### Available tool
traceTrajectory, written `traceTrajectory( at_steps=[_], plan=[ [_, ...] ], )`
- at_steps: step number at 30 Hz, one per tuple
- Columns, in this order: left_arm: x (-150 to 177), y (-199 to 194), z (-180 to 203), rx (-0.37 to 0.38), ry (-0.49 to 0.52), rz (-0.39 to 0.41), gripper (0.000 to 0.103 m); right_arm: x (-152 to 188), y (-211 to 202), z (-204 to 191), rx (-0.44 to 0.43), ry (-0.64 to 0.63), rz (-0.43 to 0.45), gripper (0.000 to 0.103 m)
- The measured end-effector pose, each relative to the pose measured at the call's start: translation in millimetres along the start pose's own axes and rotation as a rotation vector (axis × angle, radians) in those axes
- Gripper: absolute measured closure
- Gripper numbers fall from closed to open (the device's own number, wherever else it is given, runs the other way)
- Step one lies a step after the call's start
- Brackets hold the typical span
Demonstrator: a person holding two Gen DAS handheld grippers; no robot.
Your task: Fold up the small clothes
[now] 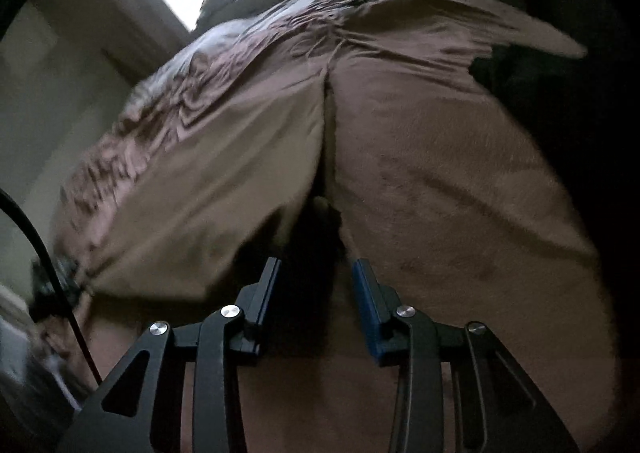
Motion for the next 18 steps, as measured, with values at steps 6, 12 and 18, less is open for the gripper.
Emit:
traceTrajectory(
  at_steps=[6,12,18],
  plan=[
    [-1.4,2.4,0.2,-0.007,0.0,-0.002,0.096,-3.1,0.6,-24.2,0.086,-0.211,0.028,0.069],
    [-1.4,3.8,0.1,-0.012,-0.006,-0.001,0.096,-10.4,9.0,-47.7,0.138,-0.401,0.064,0.076],
    [-1.1,3.5,0.2,-0.013,-0.005,0.001,0.096,-14.1,7.2,-60.9,0.153,-0.547,0.102,0.103]
  ],
)
Point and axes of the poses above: each gripper's, at about its wrist camera, not at the fingertips, and y roughly the way its jaws point, z to its right, x to its underside, the point moved 3 cm from there along y, roughly the way its jaws point, and after that the axes turned 13 degrees about x, right-handed, at the moved point
